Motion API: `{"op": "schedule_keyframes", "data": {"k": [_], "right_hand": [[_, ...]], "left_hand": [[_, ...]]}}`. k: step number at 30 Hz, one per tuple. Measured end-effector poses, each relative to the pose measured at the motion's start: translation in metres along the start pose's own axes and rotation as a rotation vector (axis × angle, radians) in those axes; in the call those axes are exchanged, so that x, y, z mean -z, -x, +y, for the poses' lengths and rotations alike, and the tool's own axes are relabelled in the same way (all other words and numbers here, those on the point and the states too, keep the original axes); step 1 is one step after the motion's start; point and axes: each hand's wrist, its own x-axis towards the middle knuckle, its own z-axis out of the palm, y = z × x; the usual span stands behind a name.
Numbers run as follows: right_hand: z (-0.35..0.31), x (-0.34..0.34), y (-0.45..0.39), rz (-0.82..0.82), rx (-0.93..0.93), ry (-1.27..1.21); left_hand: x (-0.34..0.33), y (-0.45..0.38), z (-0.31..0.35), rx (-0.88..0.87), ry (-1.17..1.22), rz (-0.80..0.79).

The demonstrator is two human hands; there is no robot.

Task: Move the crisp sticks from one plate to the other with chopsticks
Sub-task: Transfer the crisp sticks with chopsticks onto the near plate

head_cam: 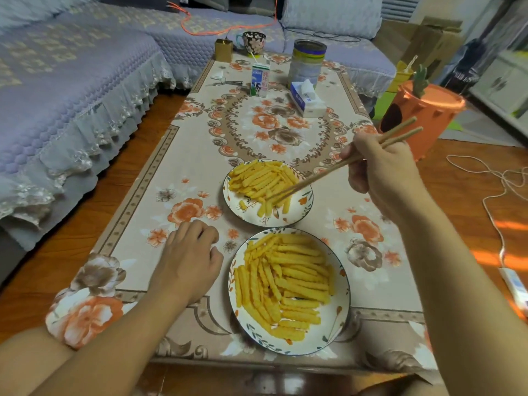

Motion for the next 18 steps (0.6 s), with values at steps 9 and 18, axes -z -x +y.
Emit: {"op": "schedule_keyframes", "data": {"k": [9,18], "right_hand": [[-0.023,0.03,0.008,-0.378,0.0,0.461],[-0.019,0.005,0.018,-0.405,0.09,0.452]], "left_hand": [[-0.001,0.0,0.0,0.017,0.008,-0.01],[-0.001,0.0,0.0,0.01,0.019,0.0]]}}
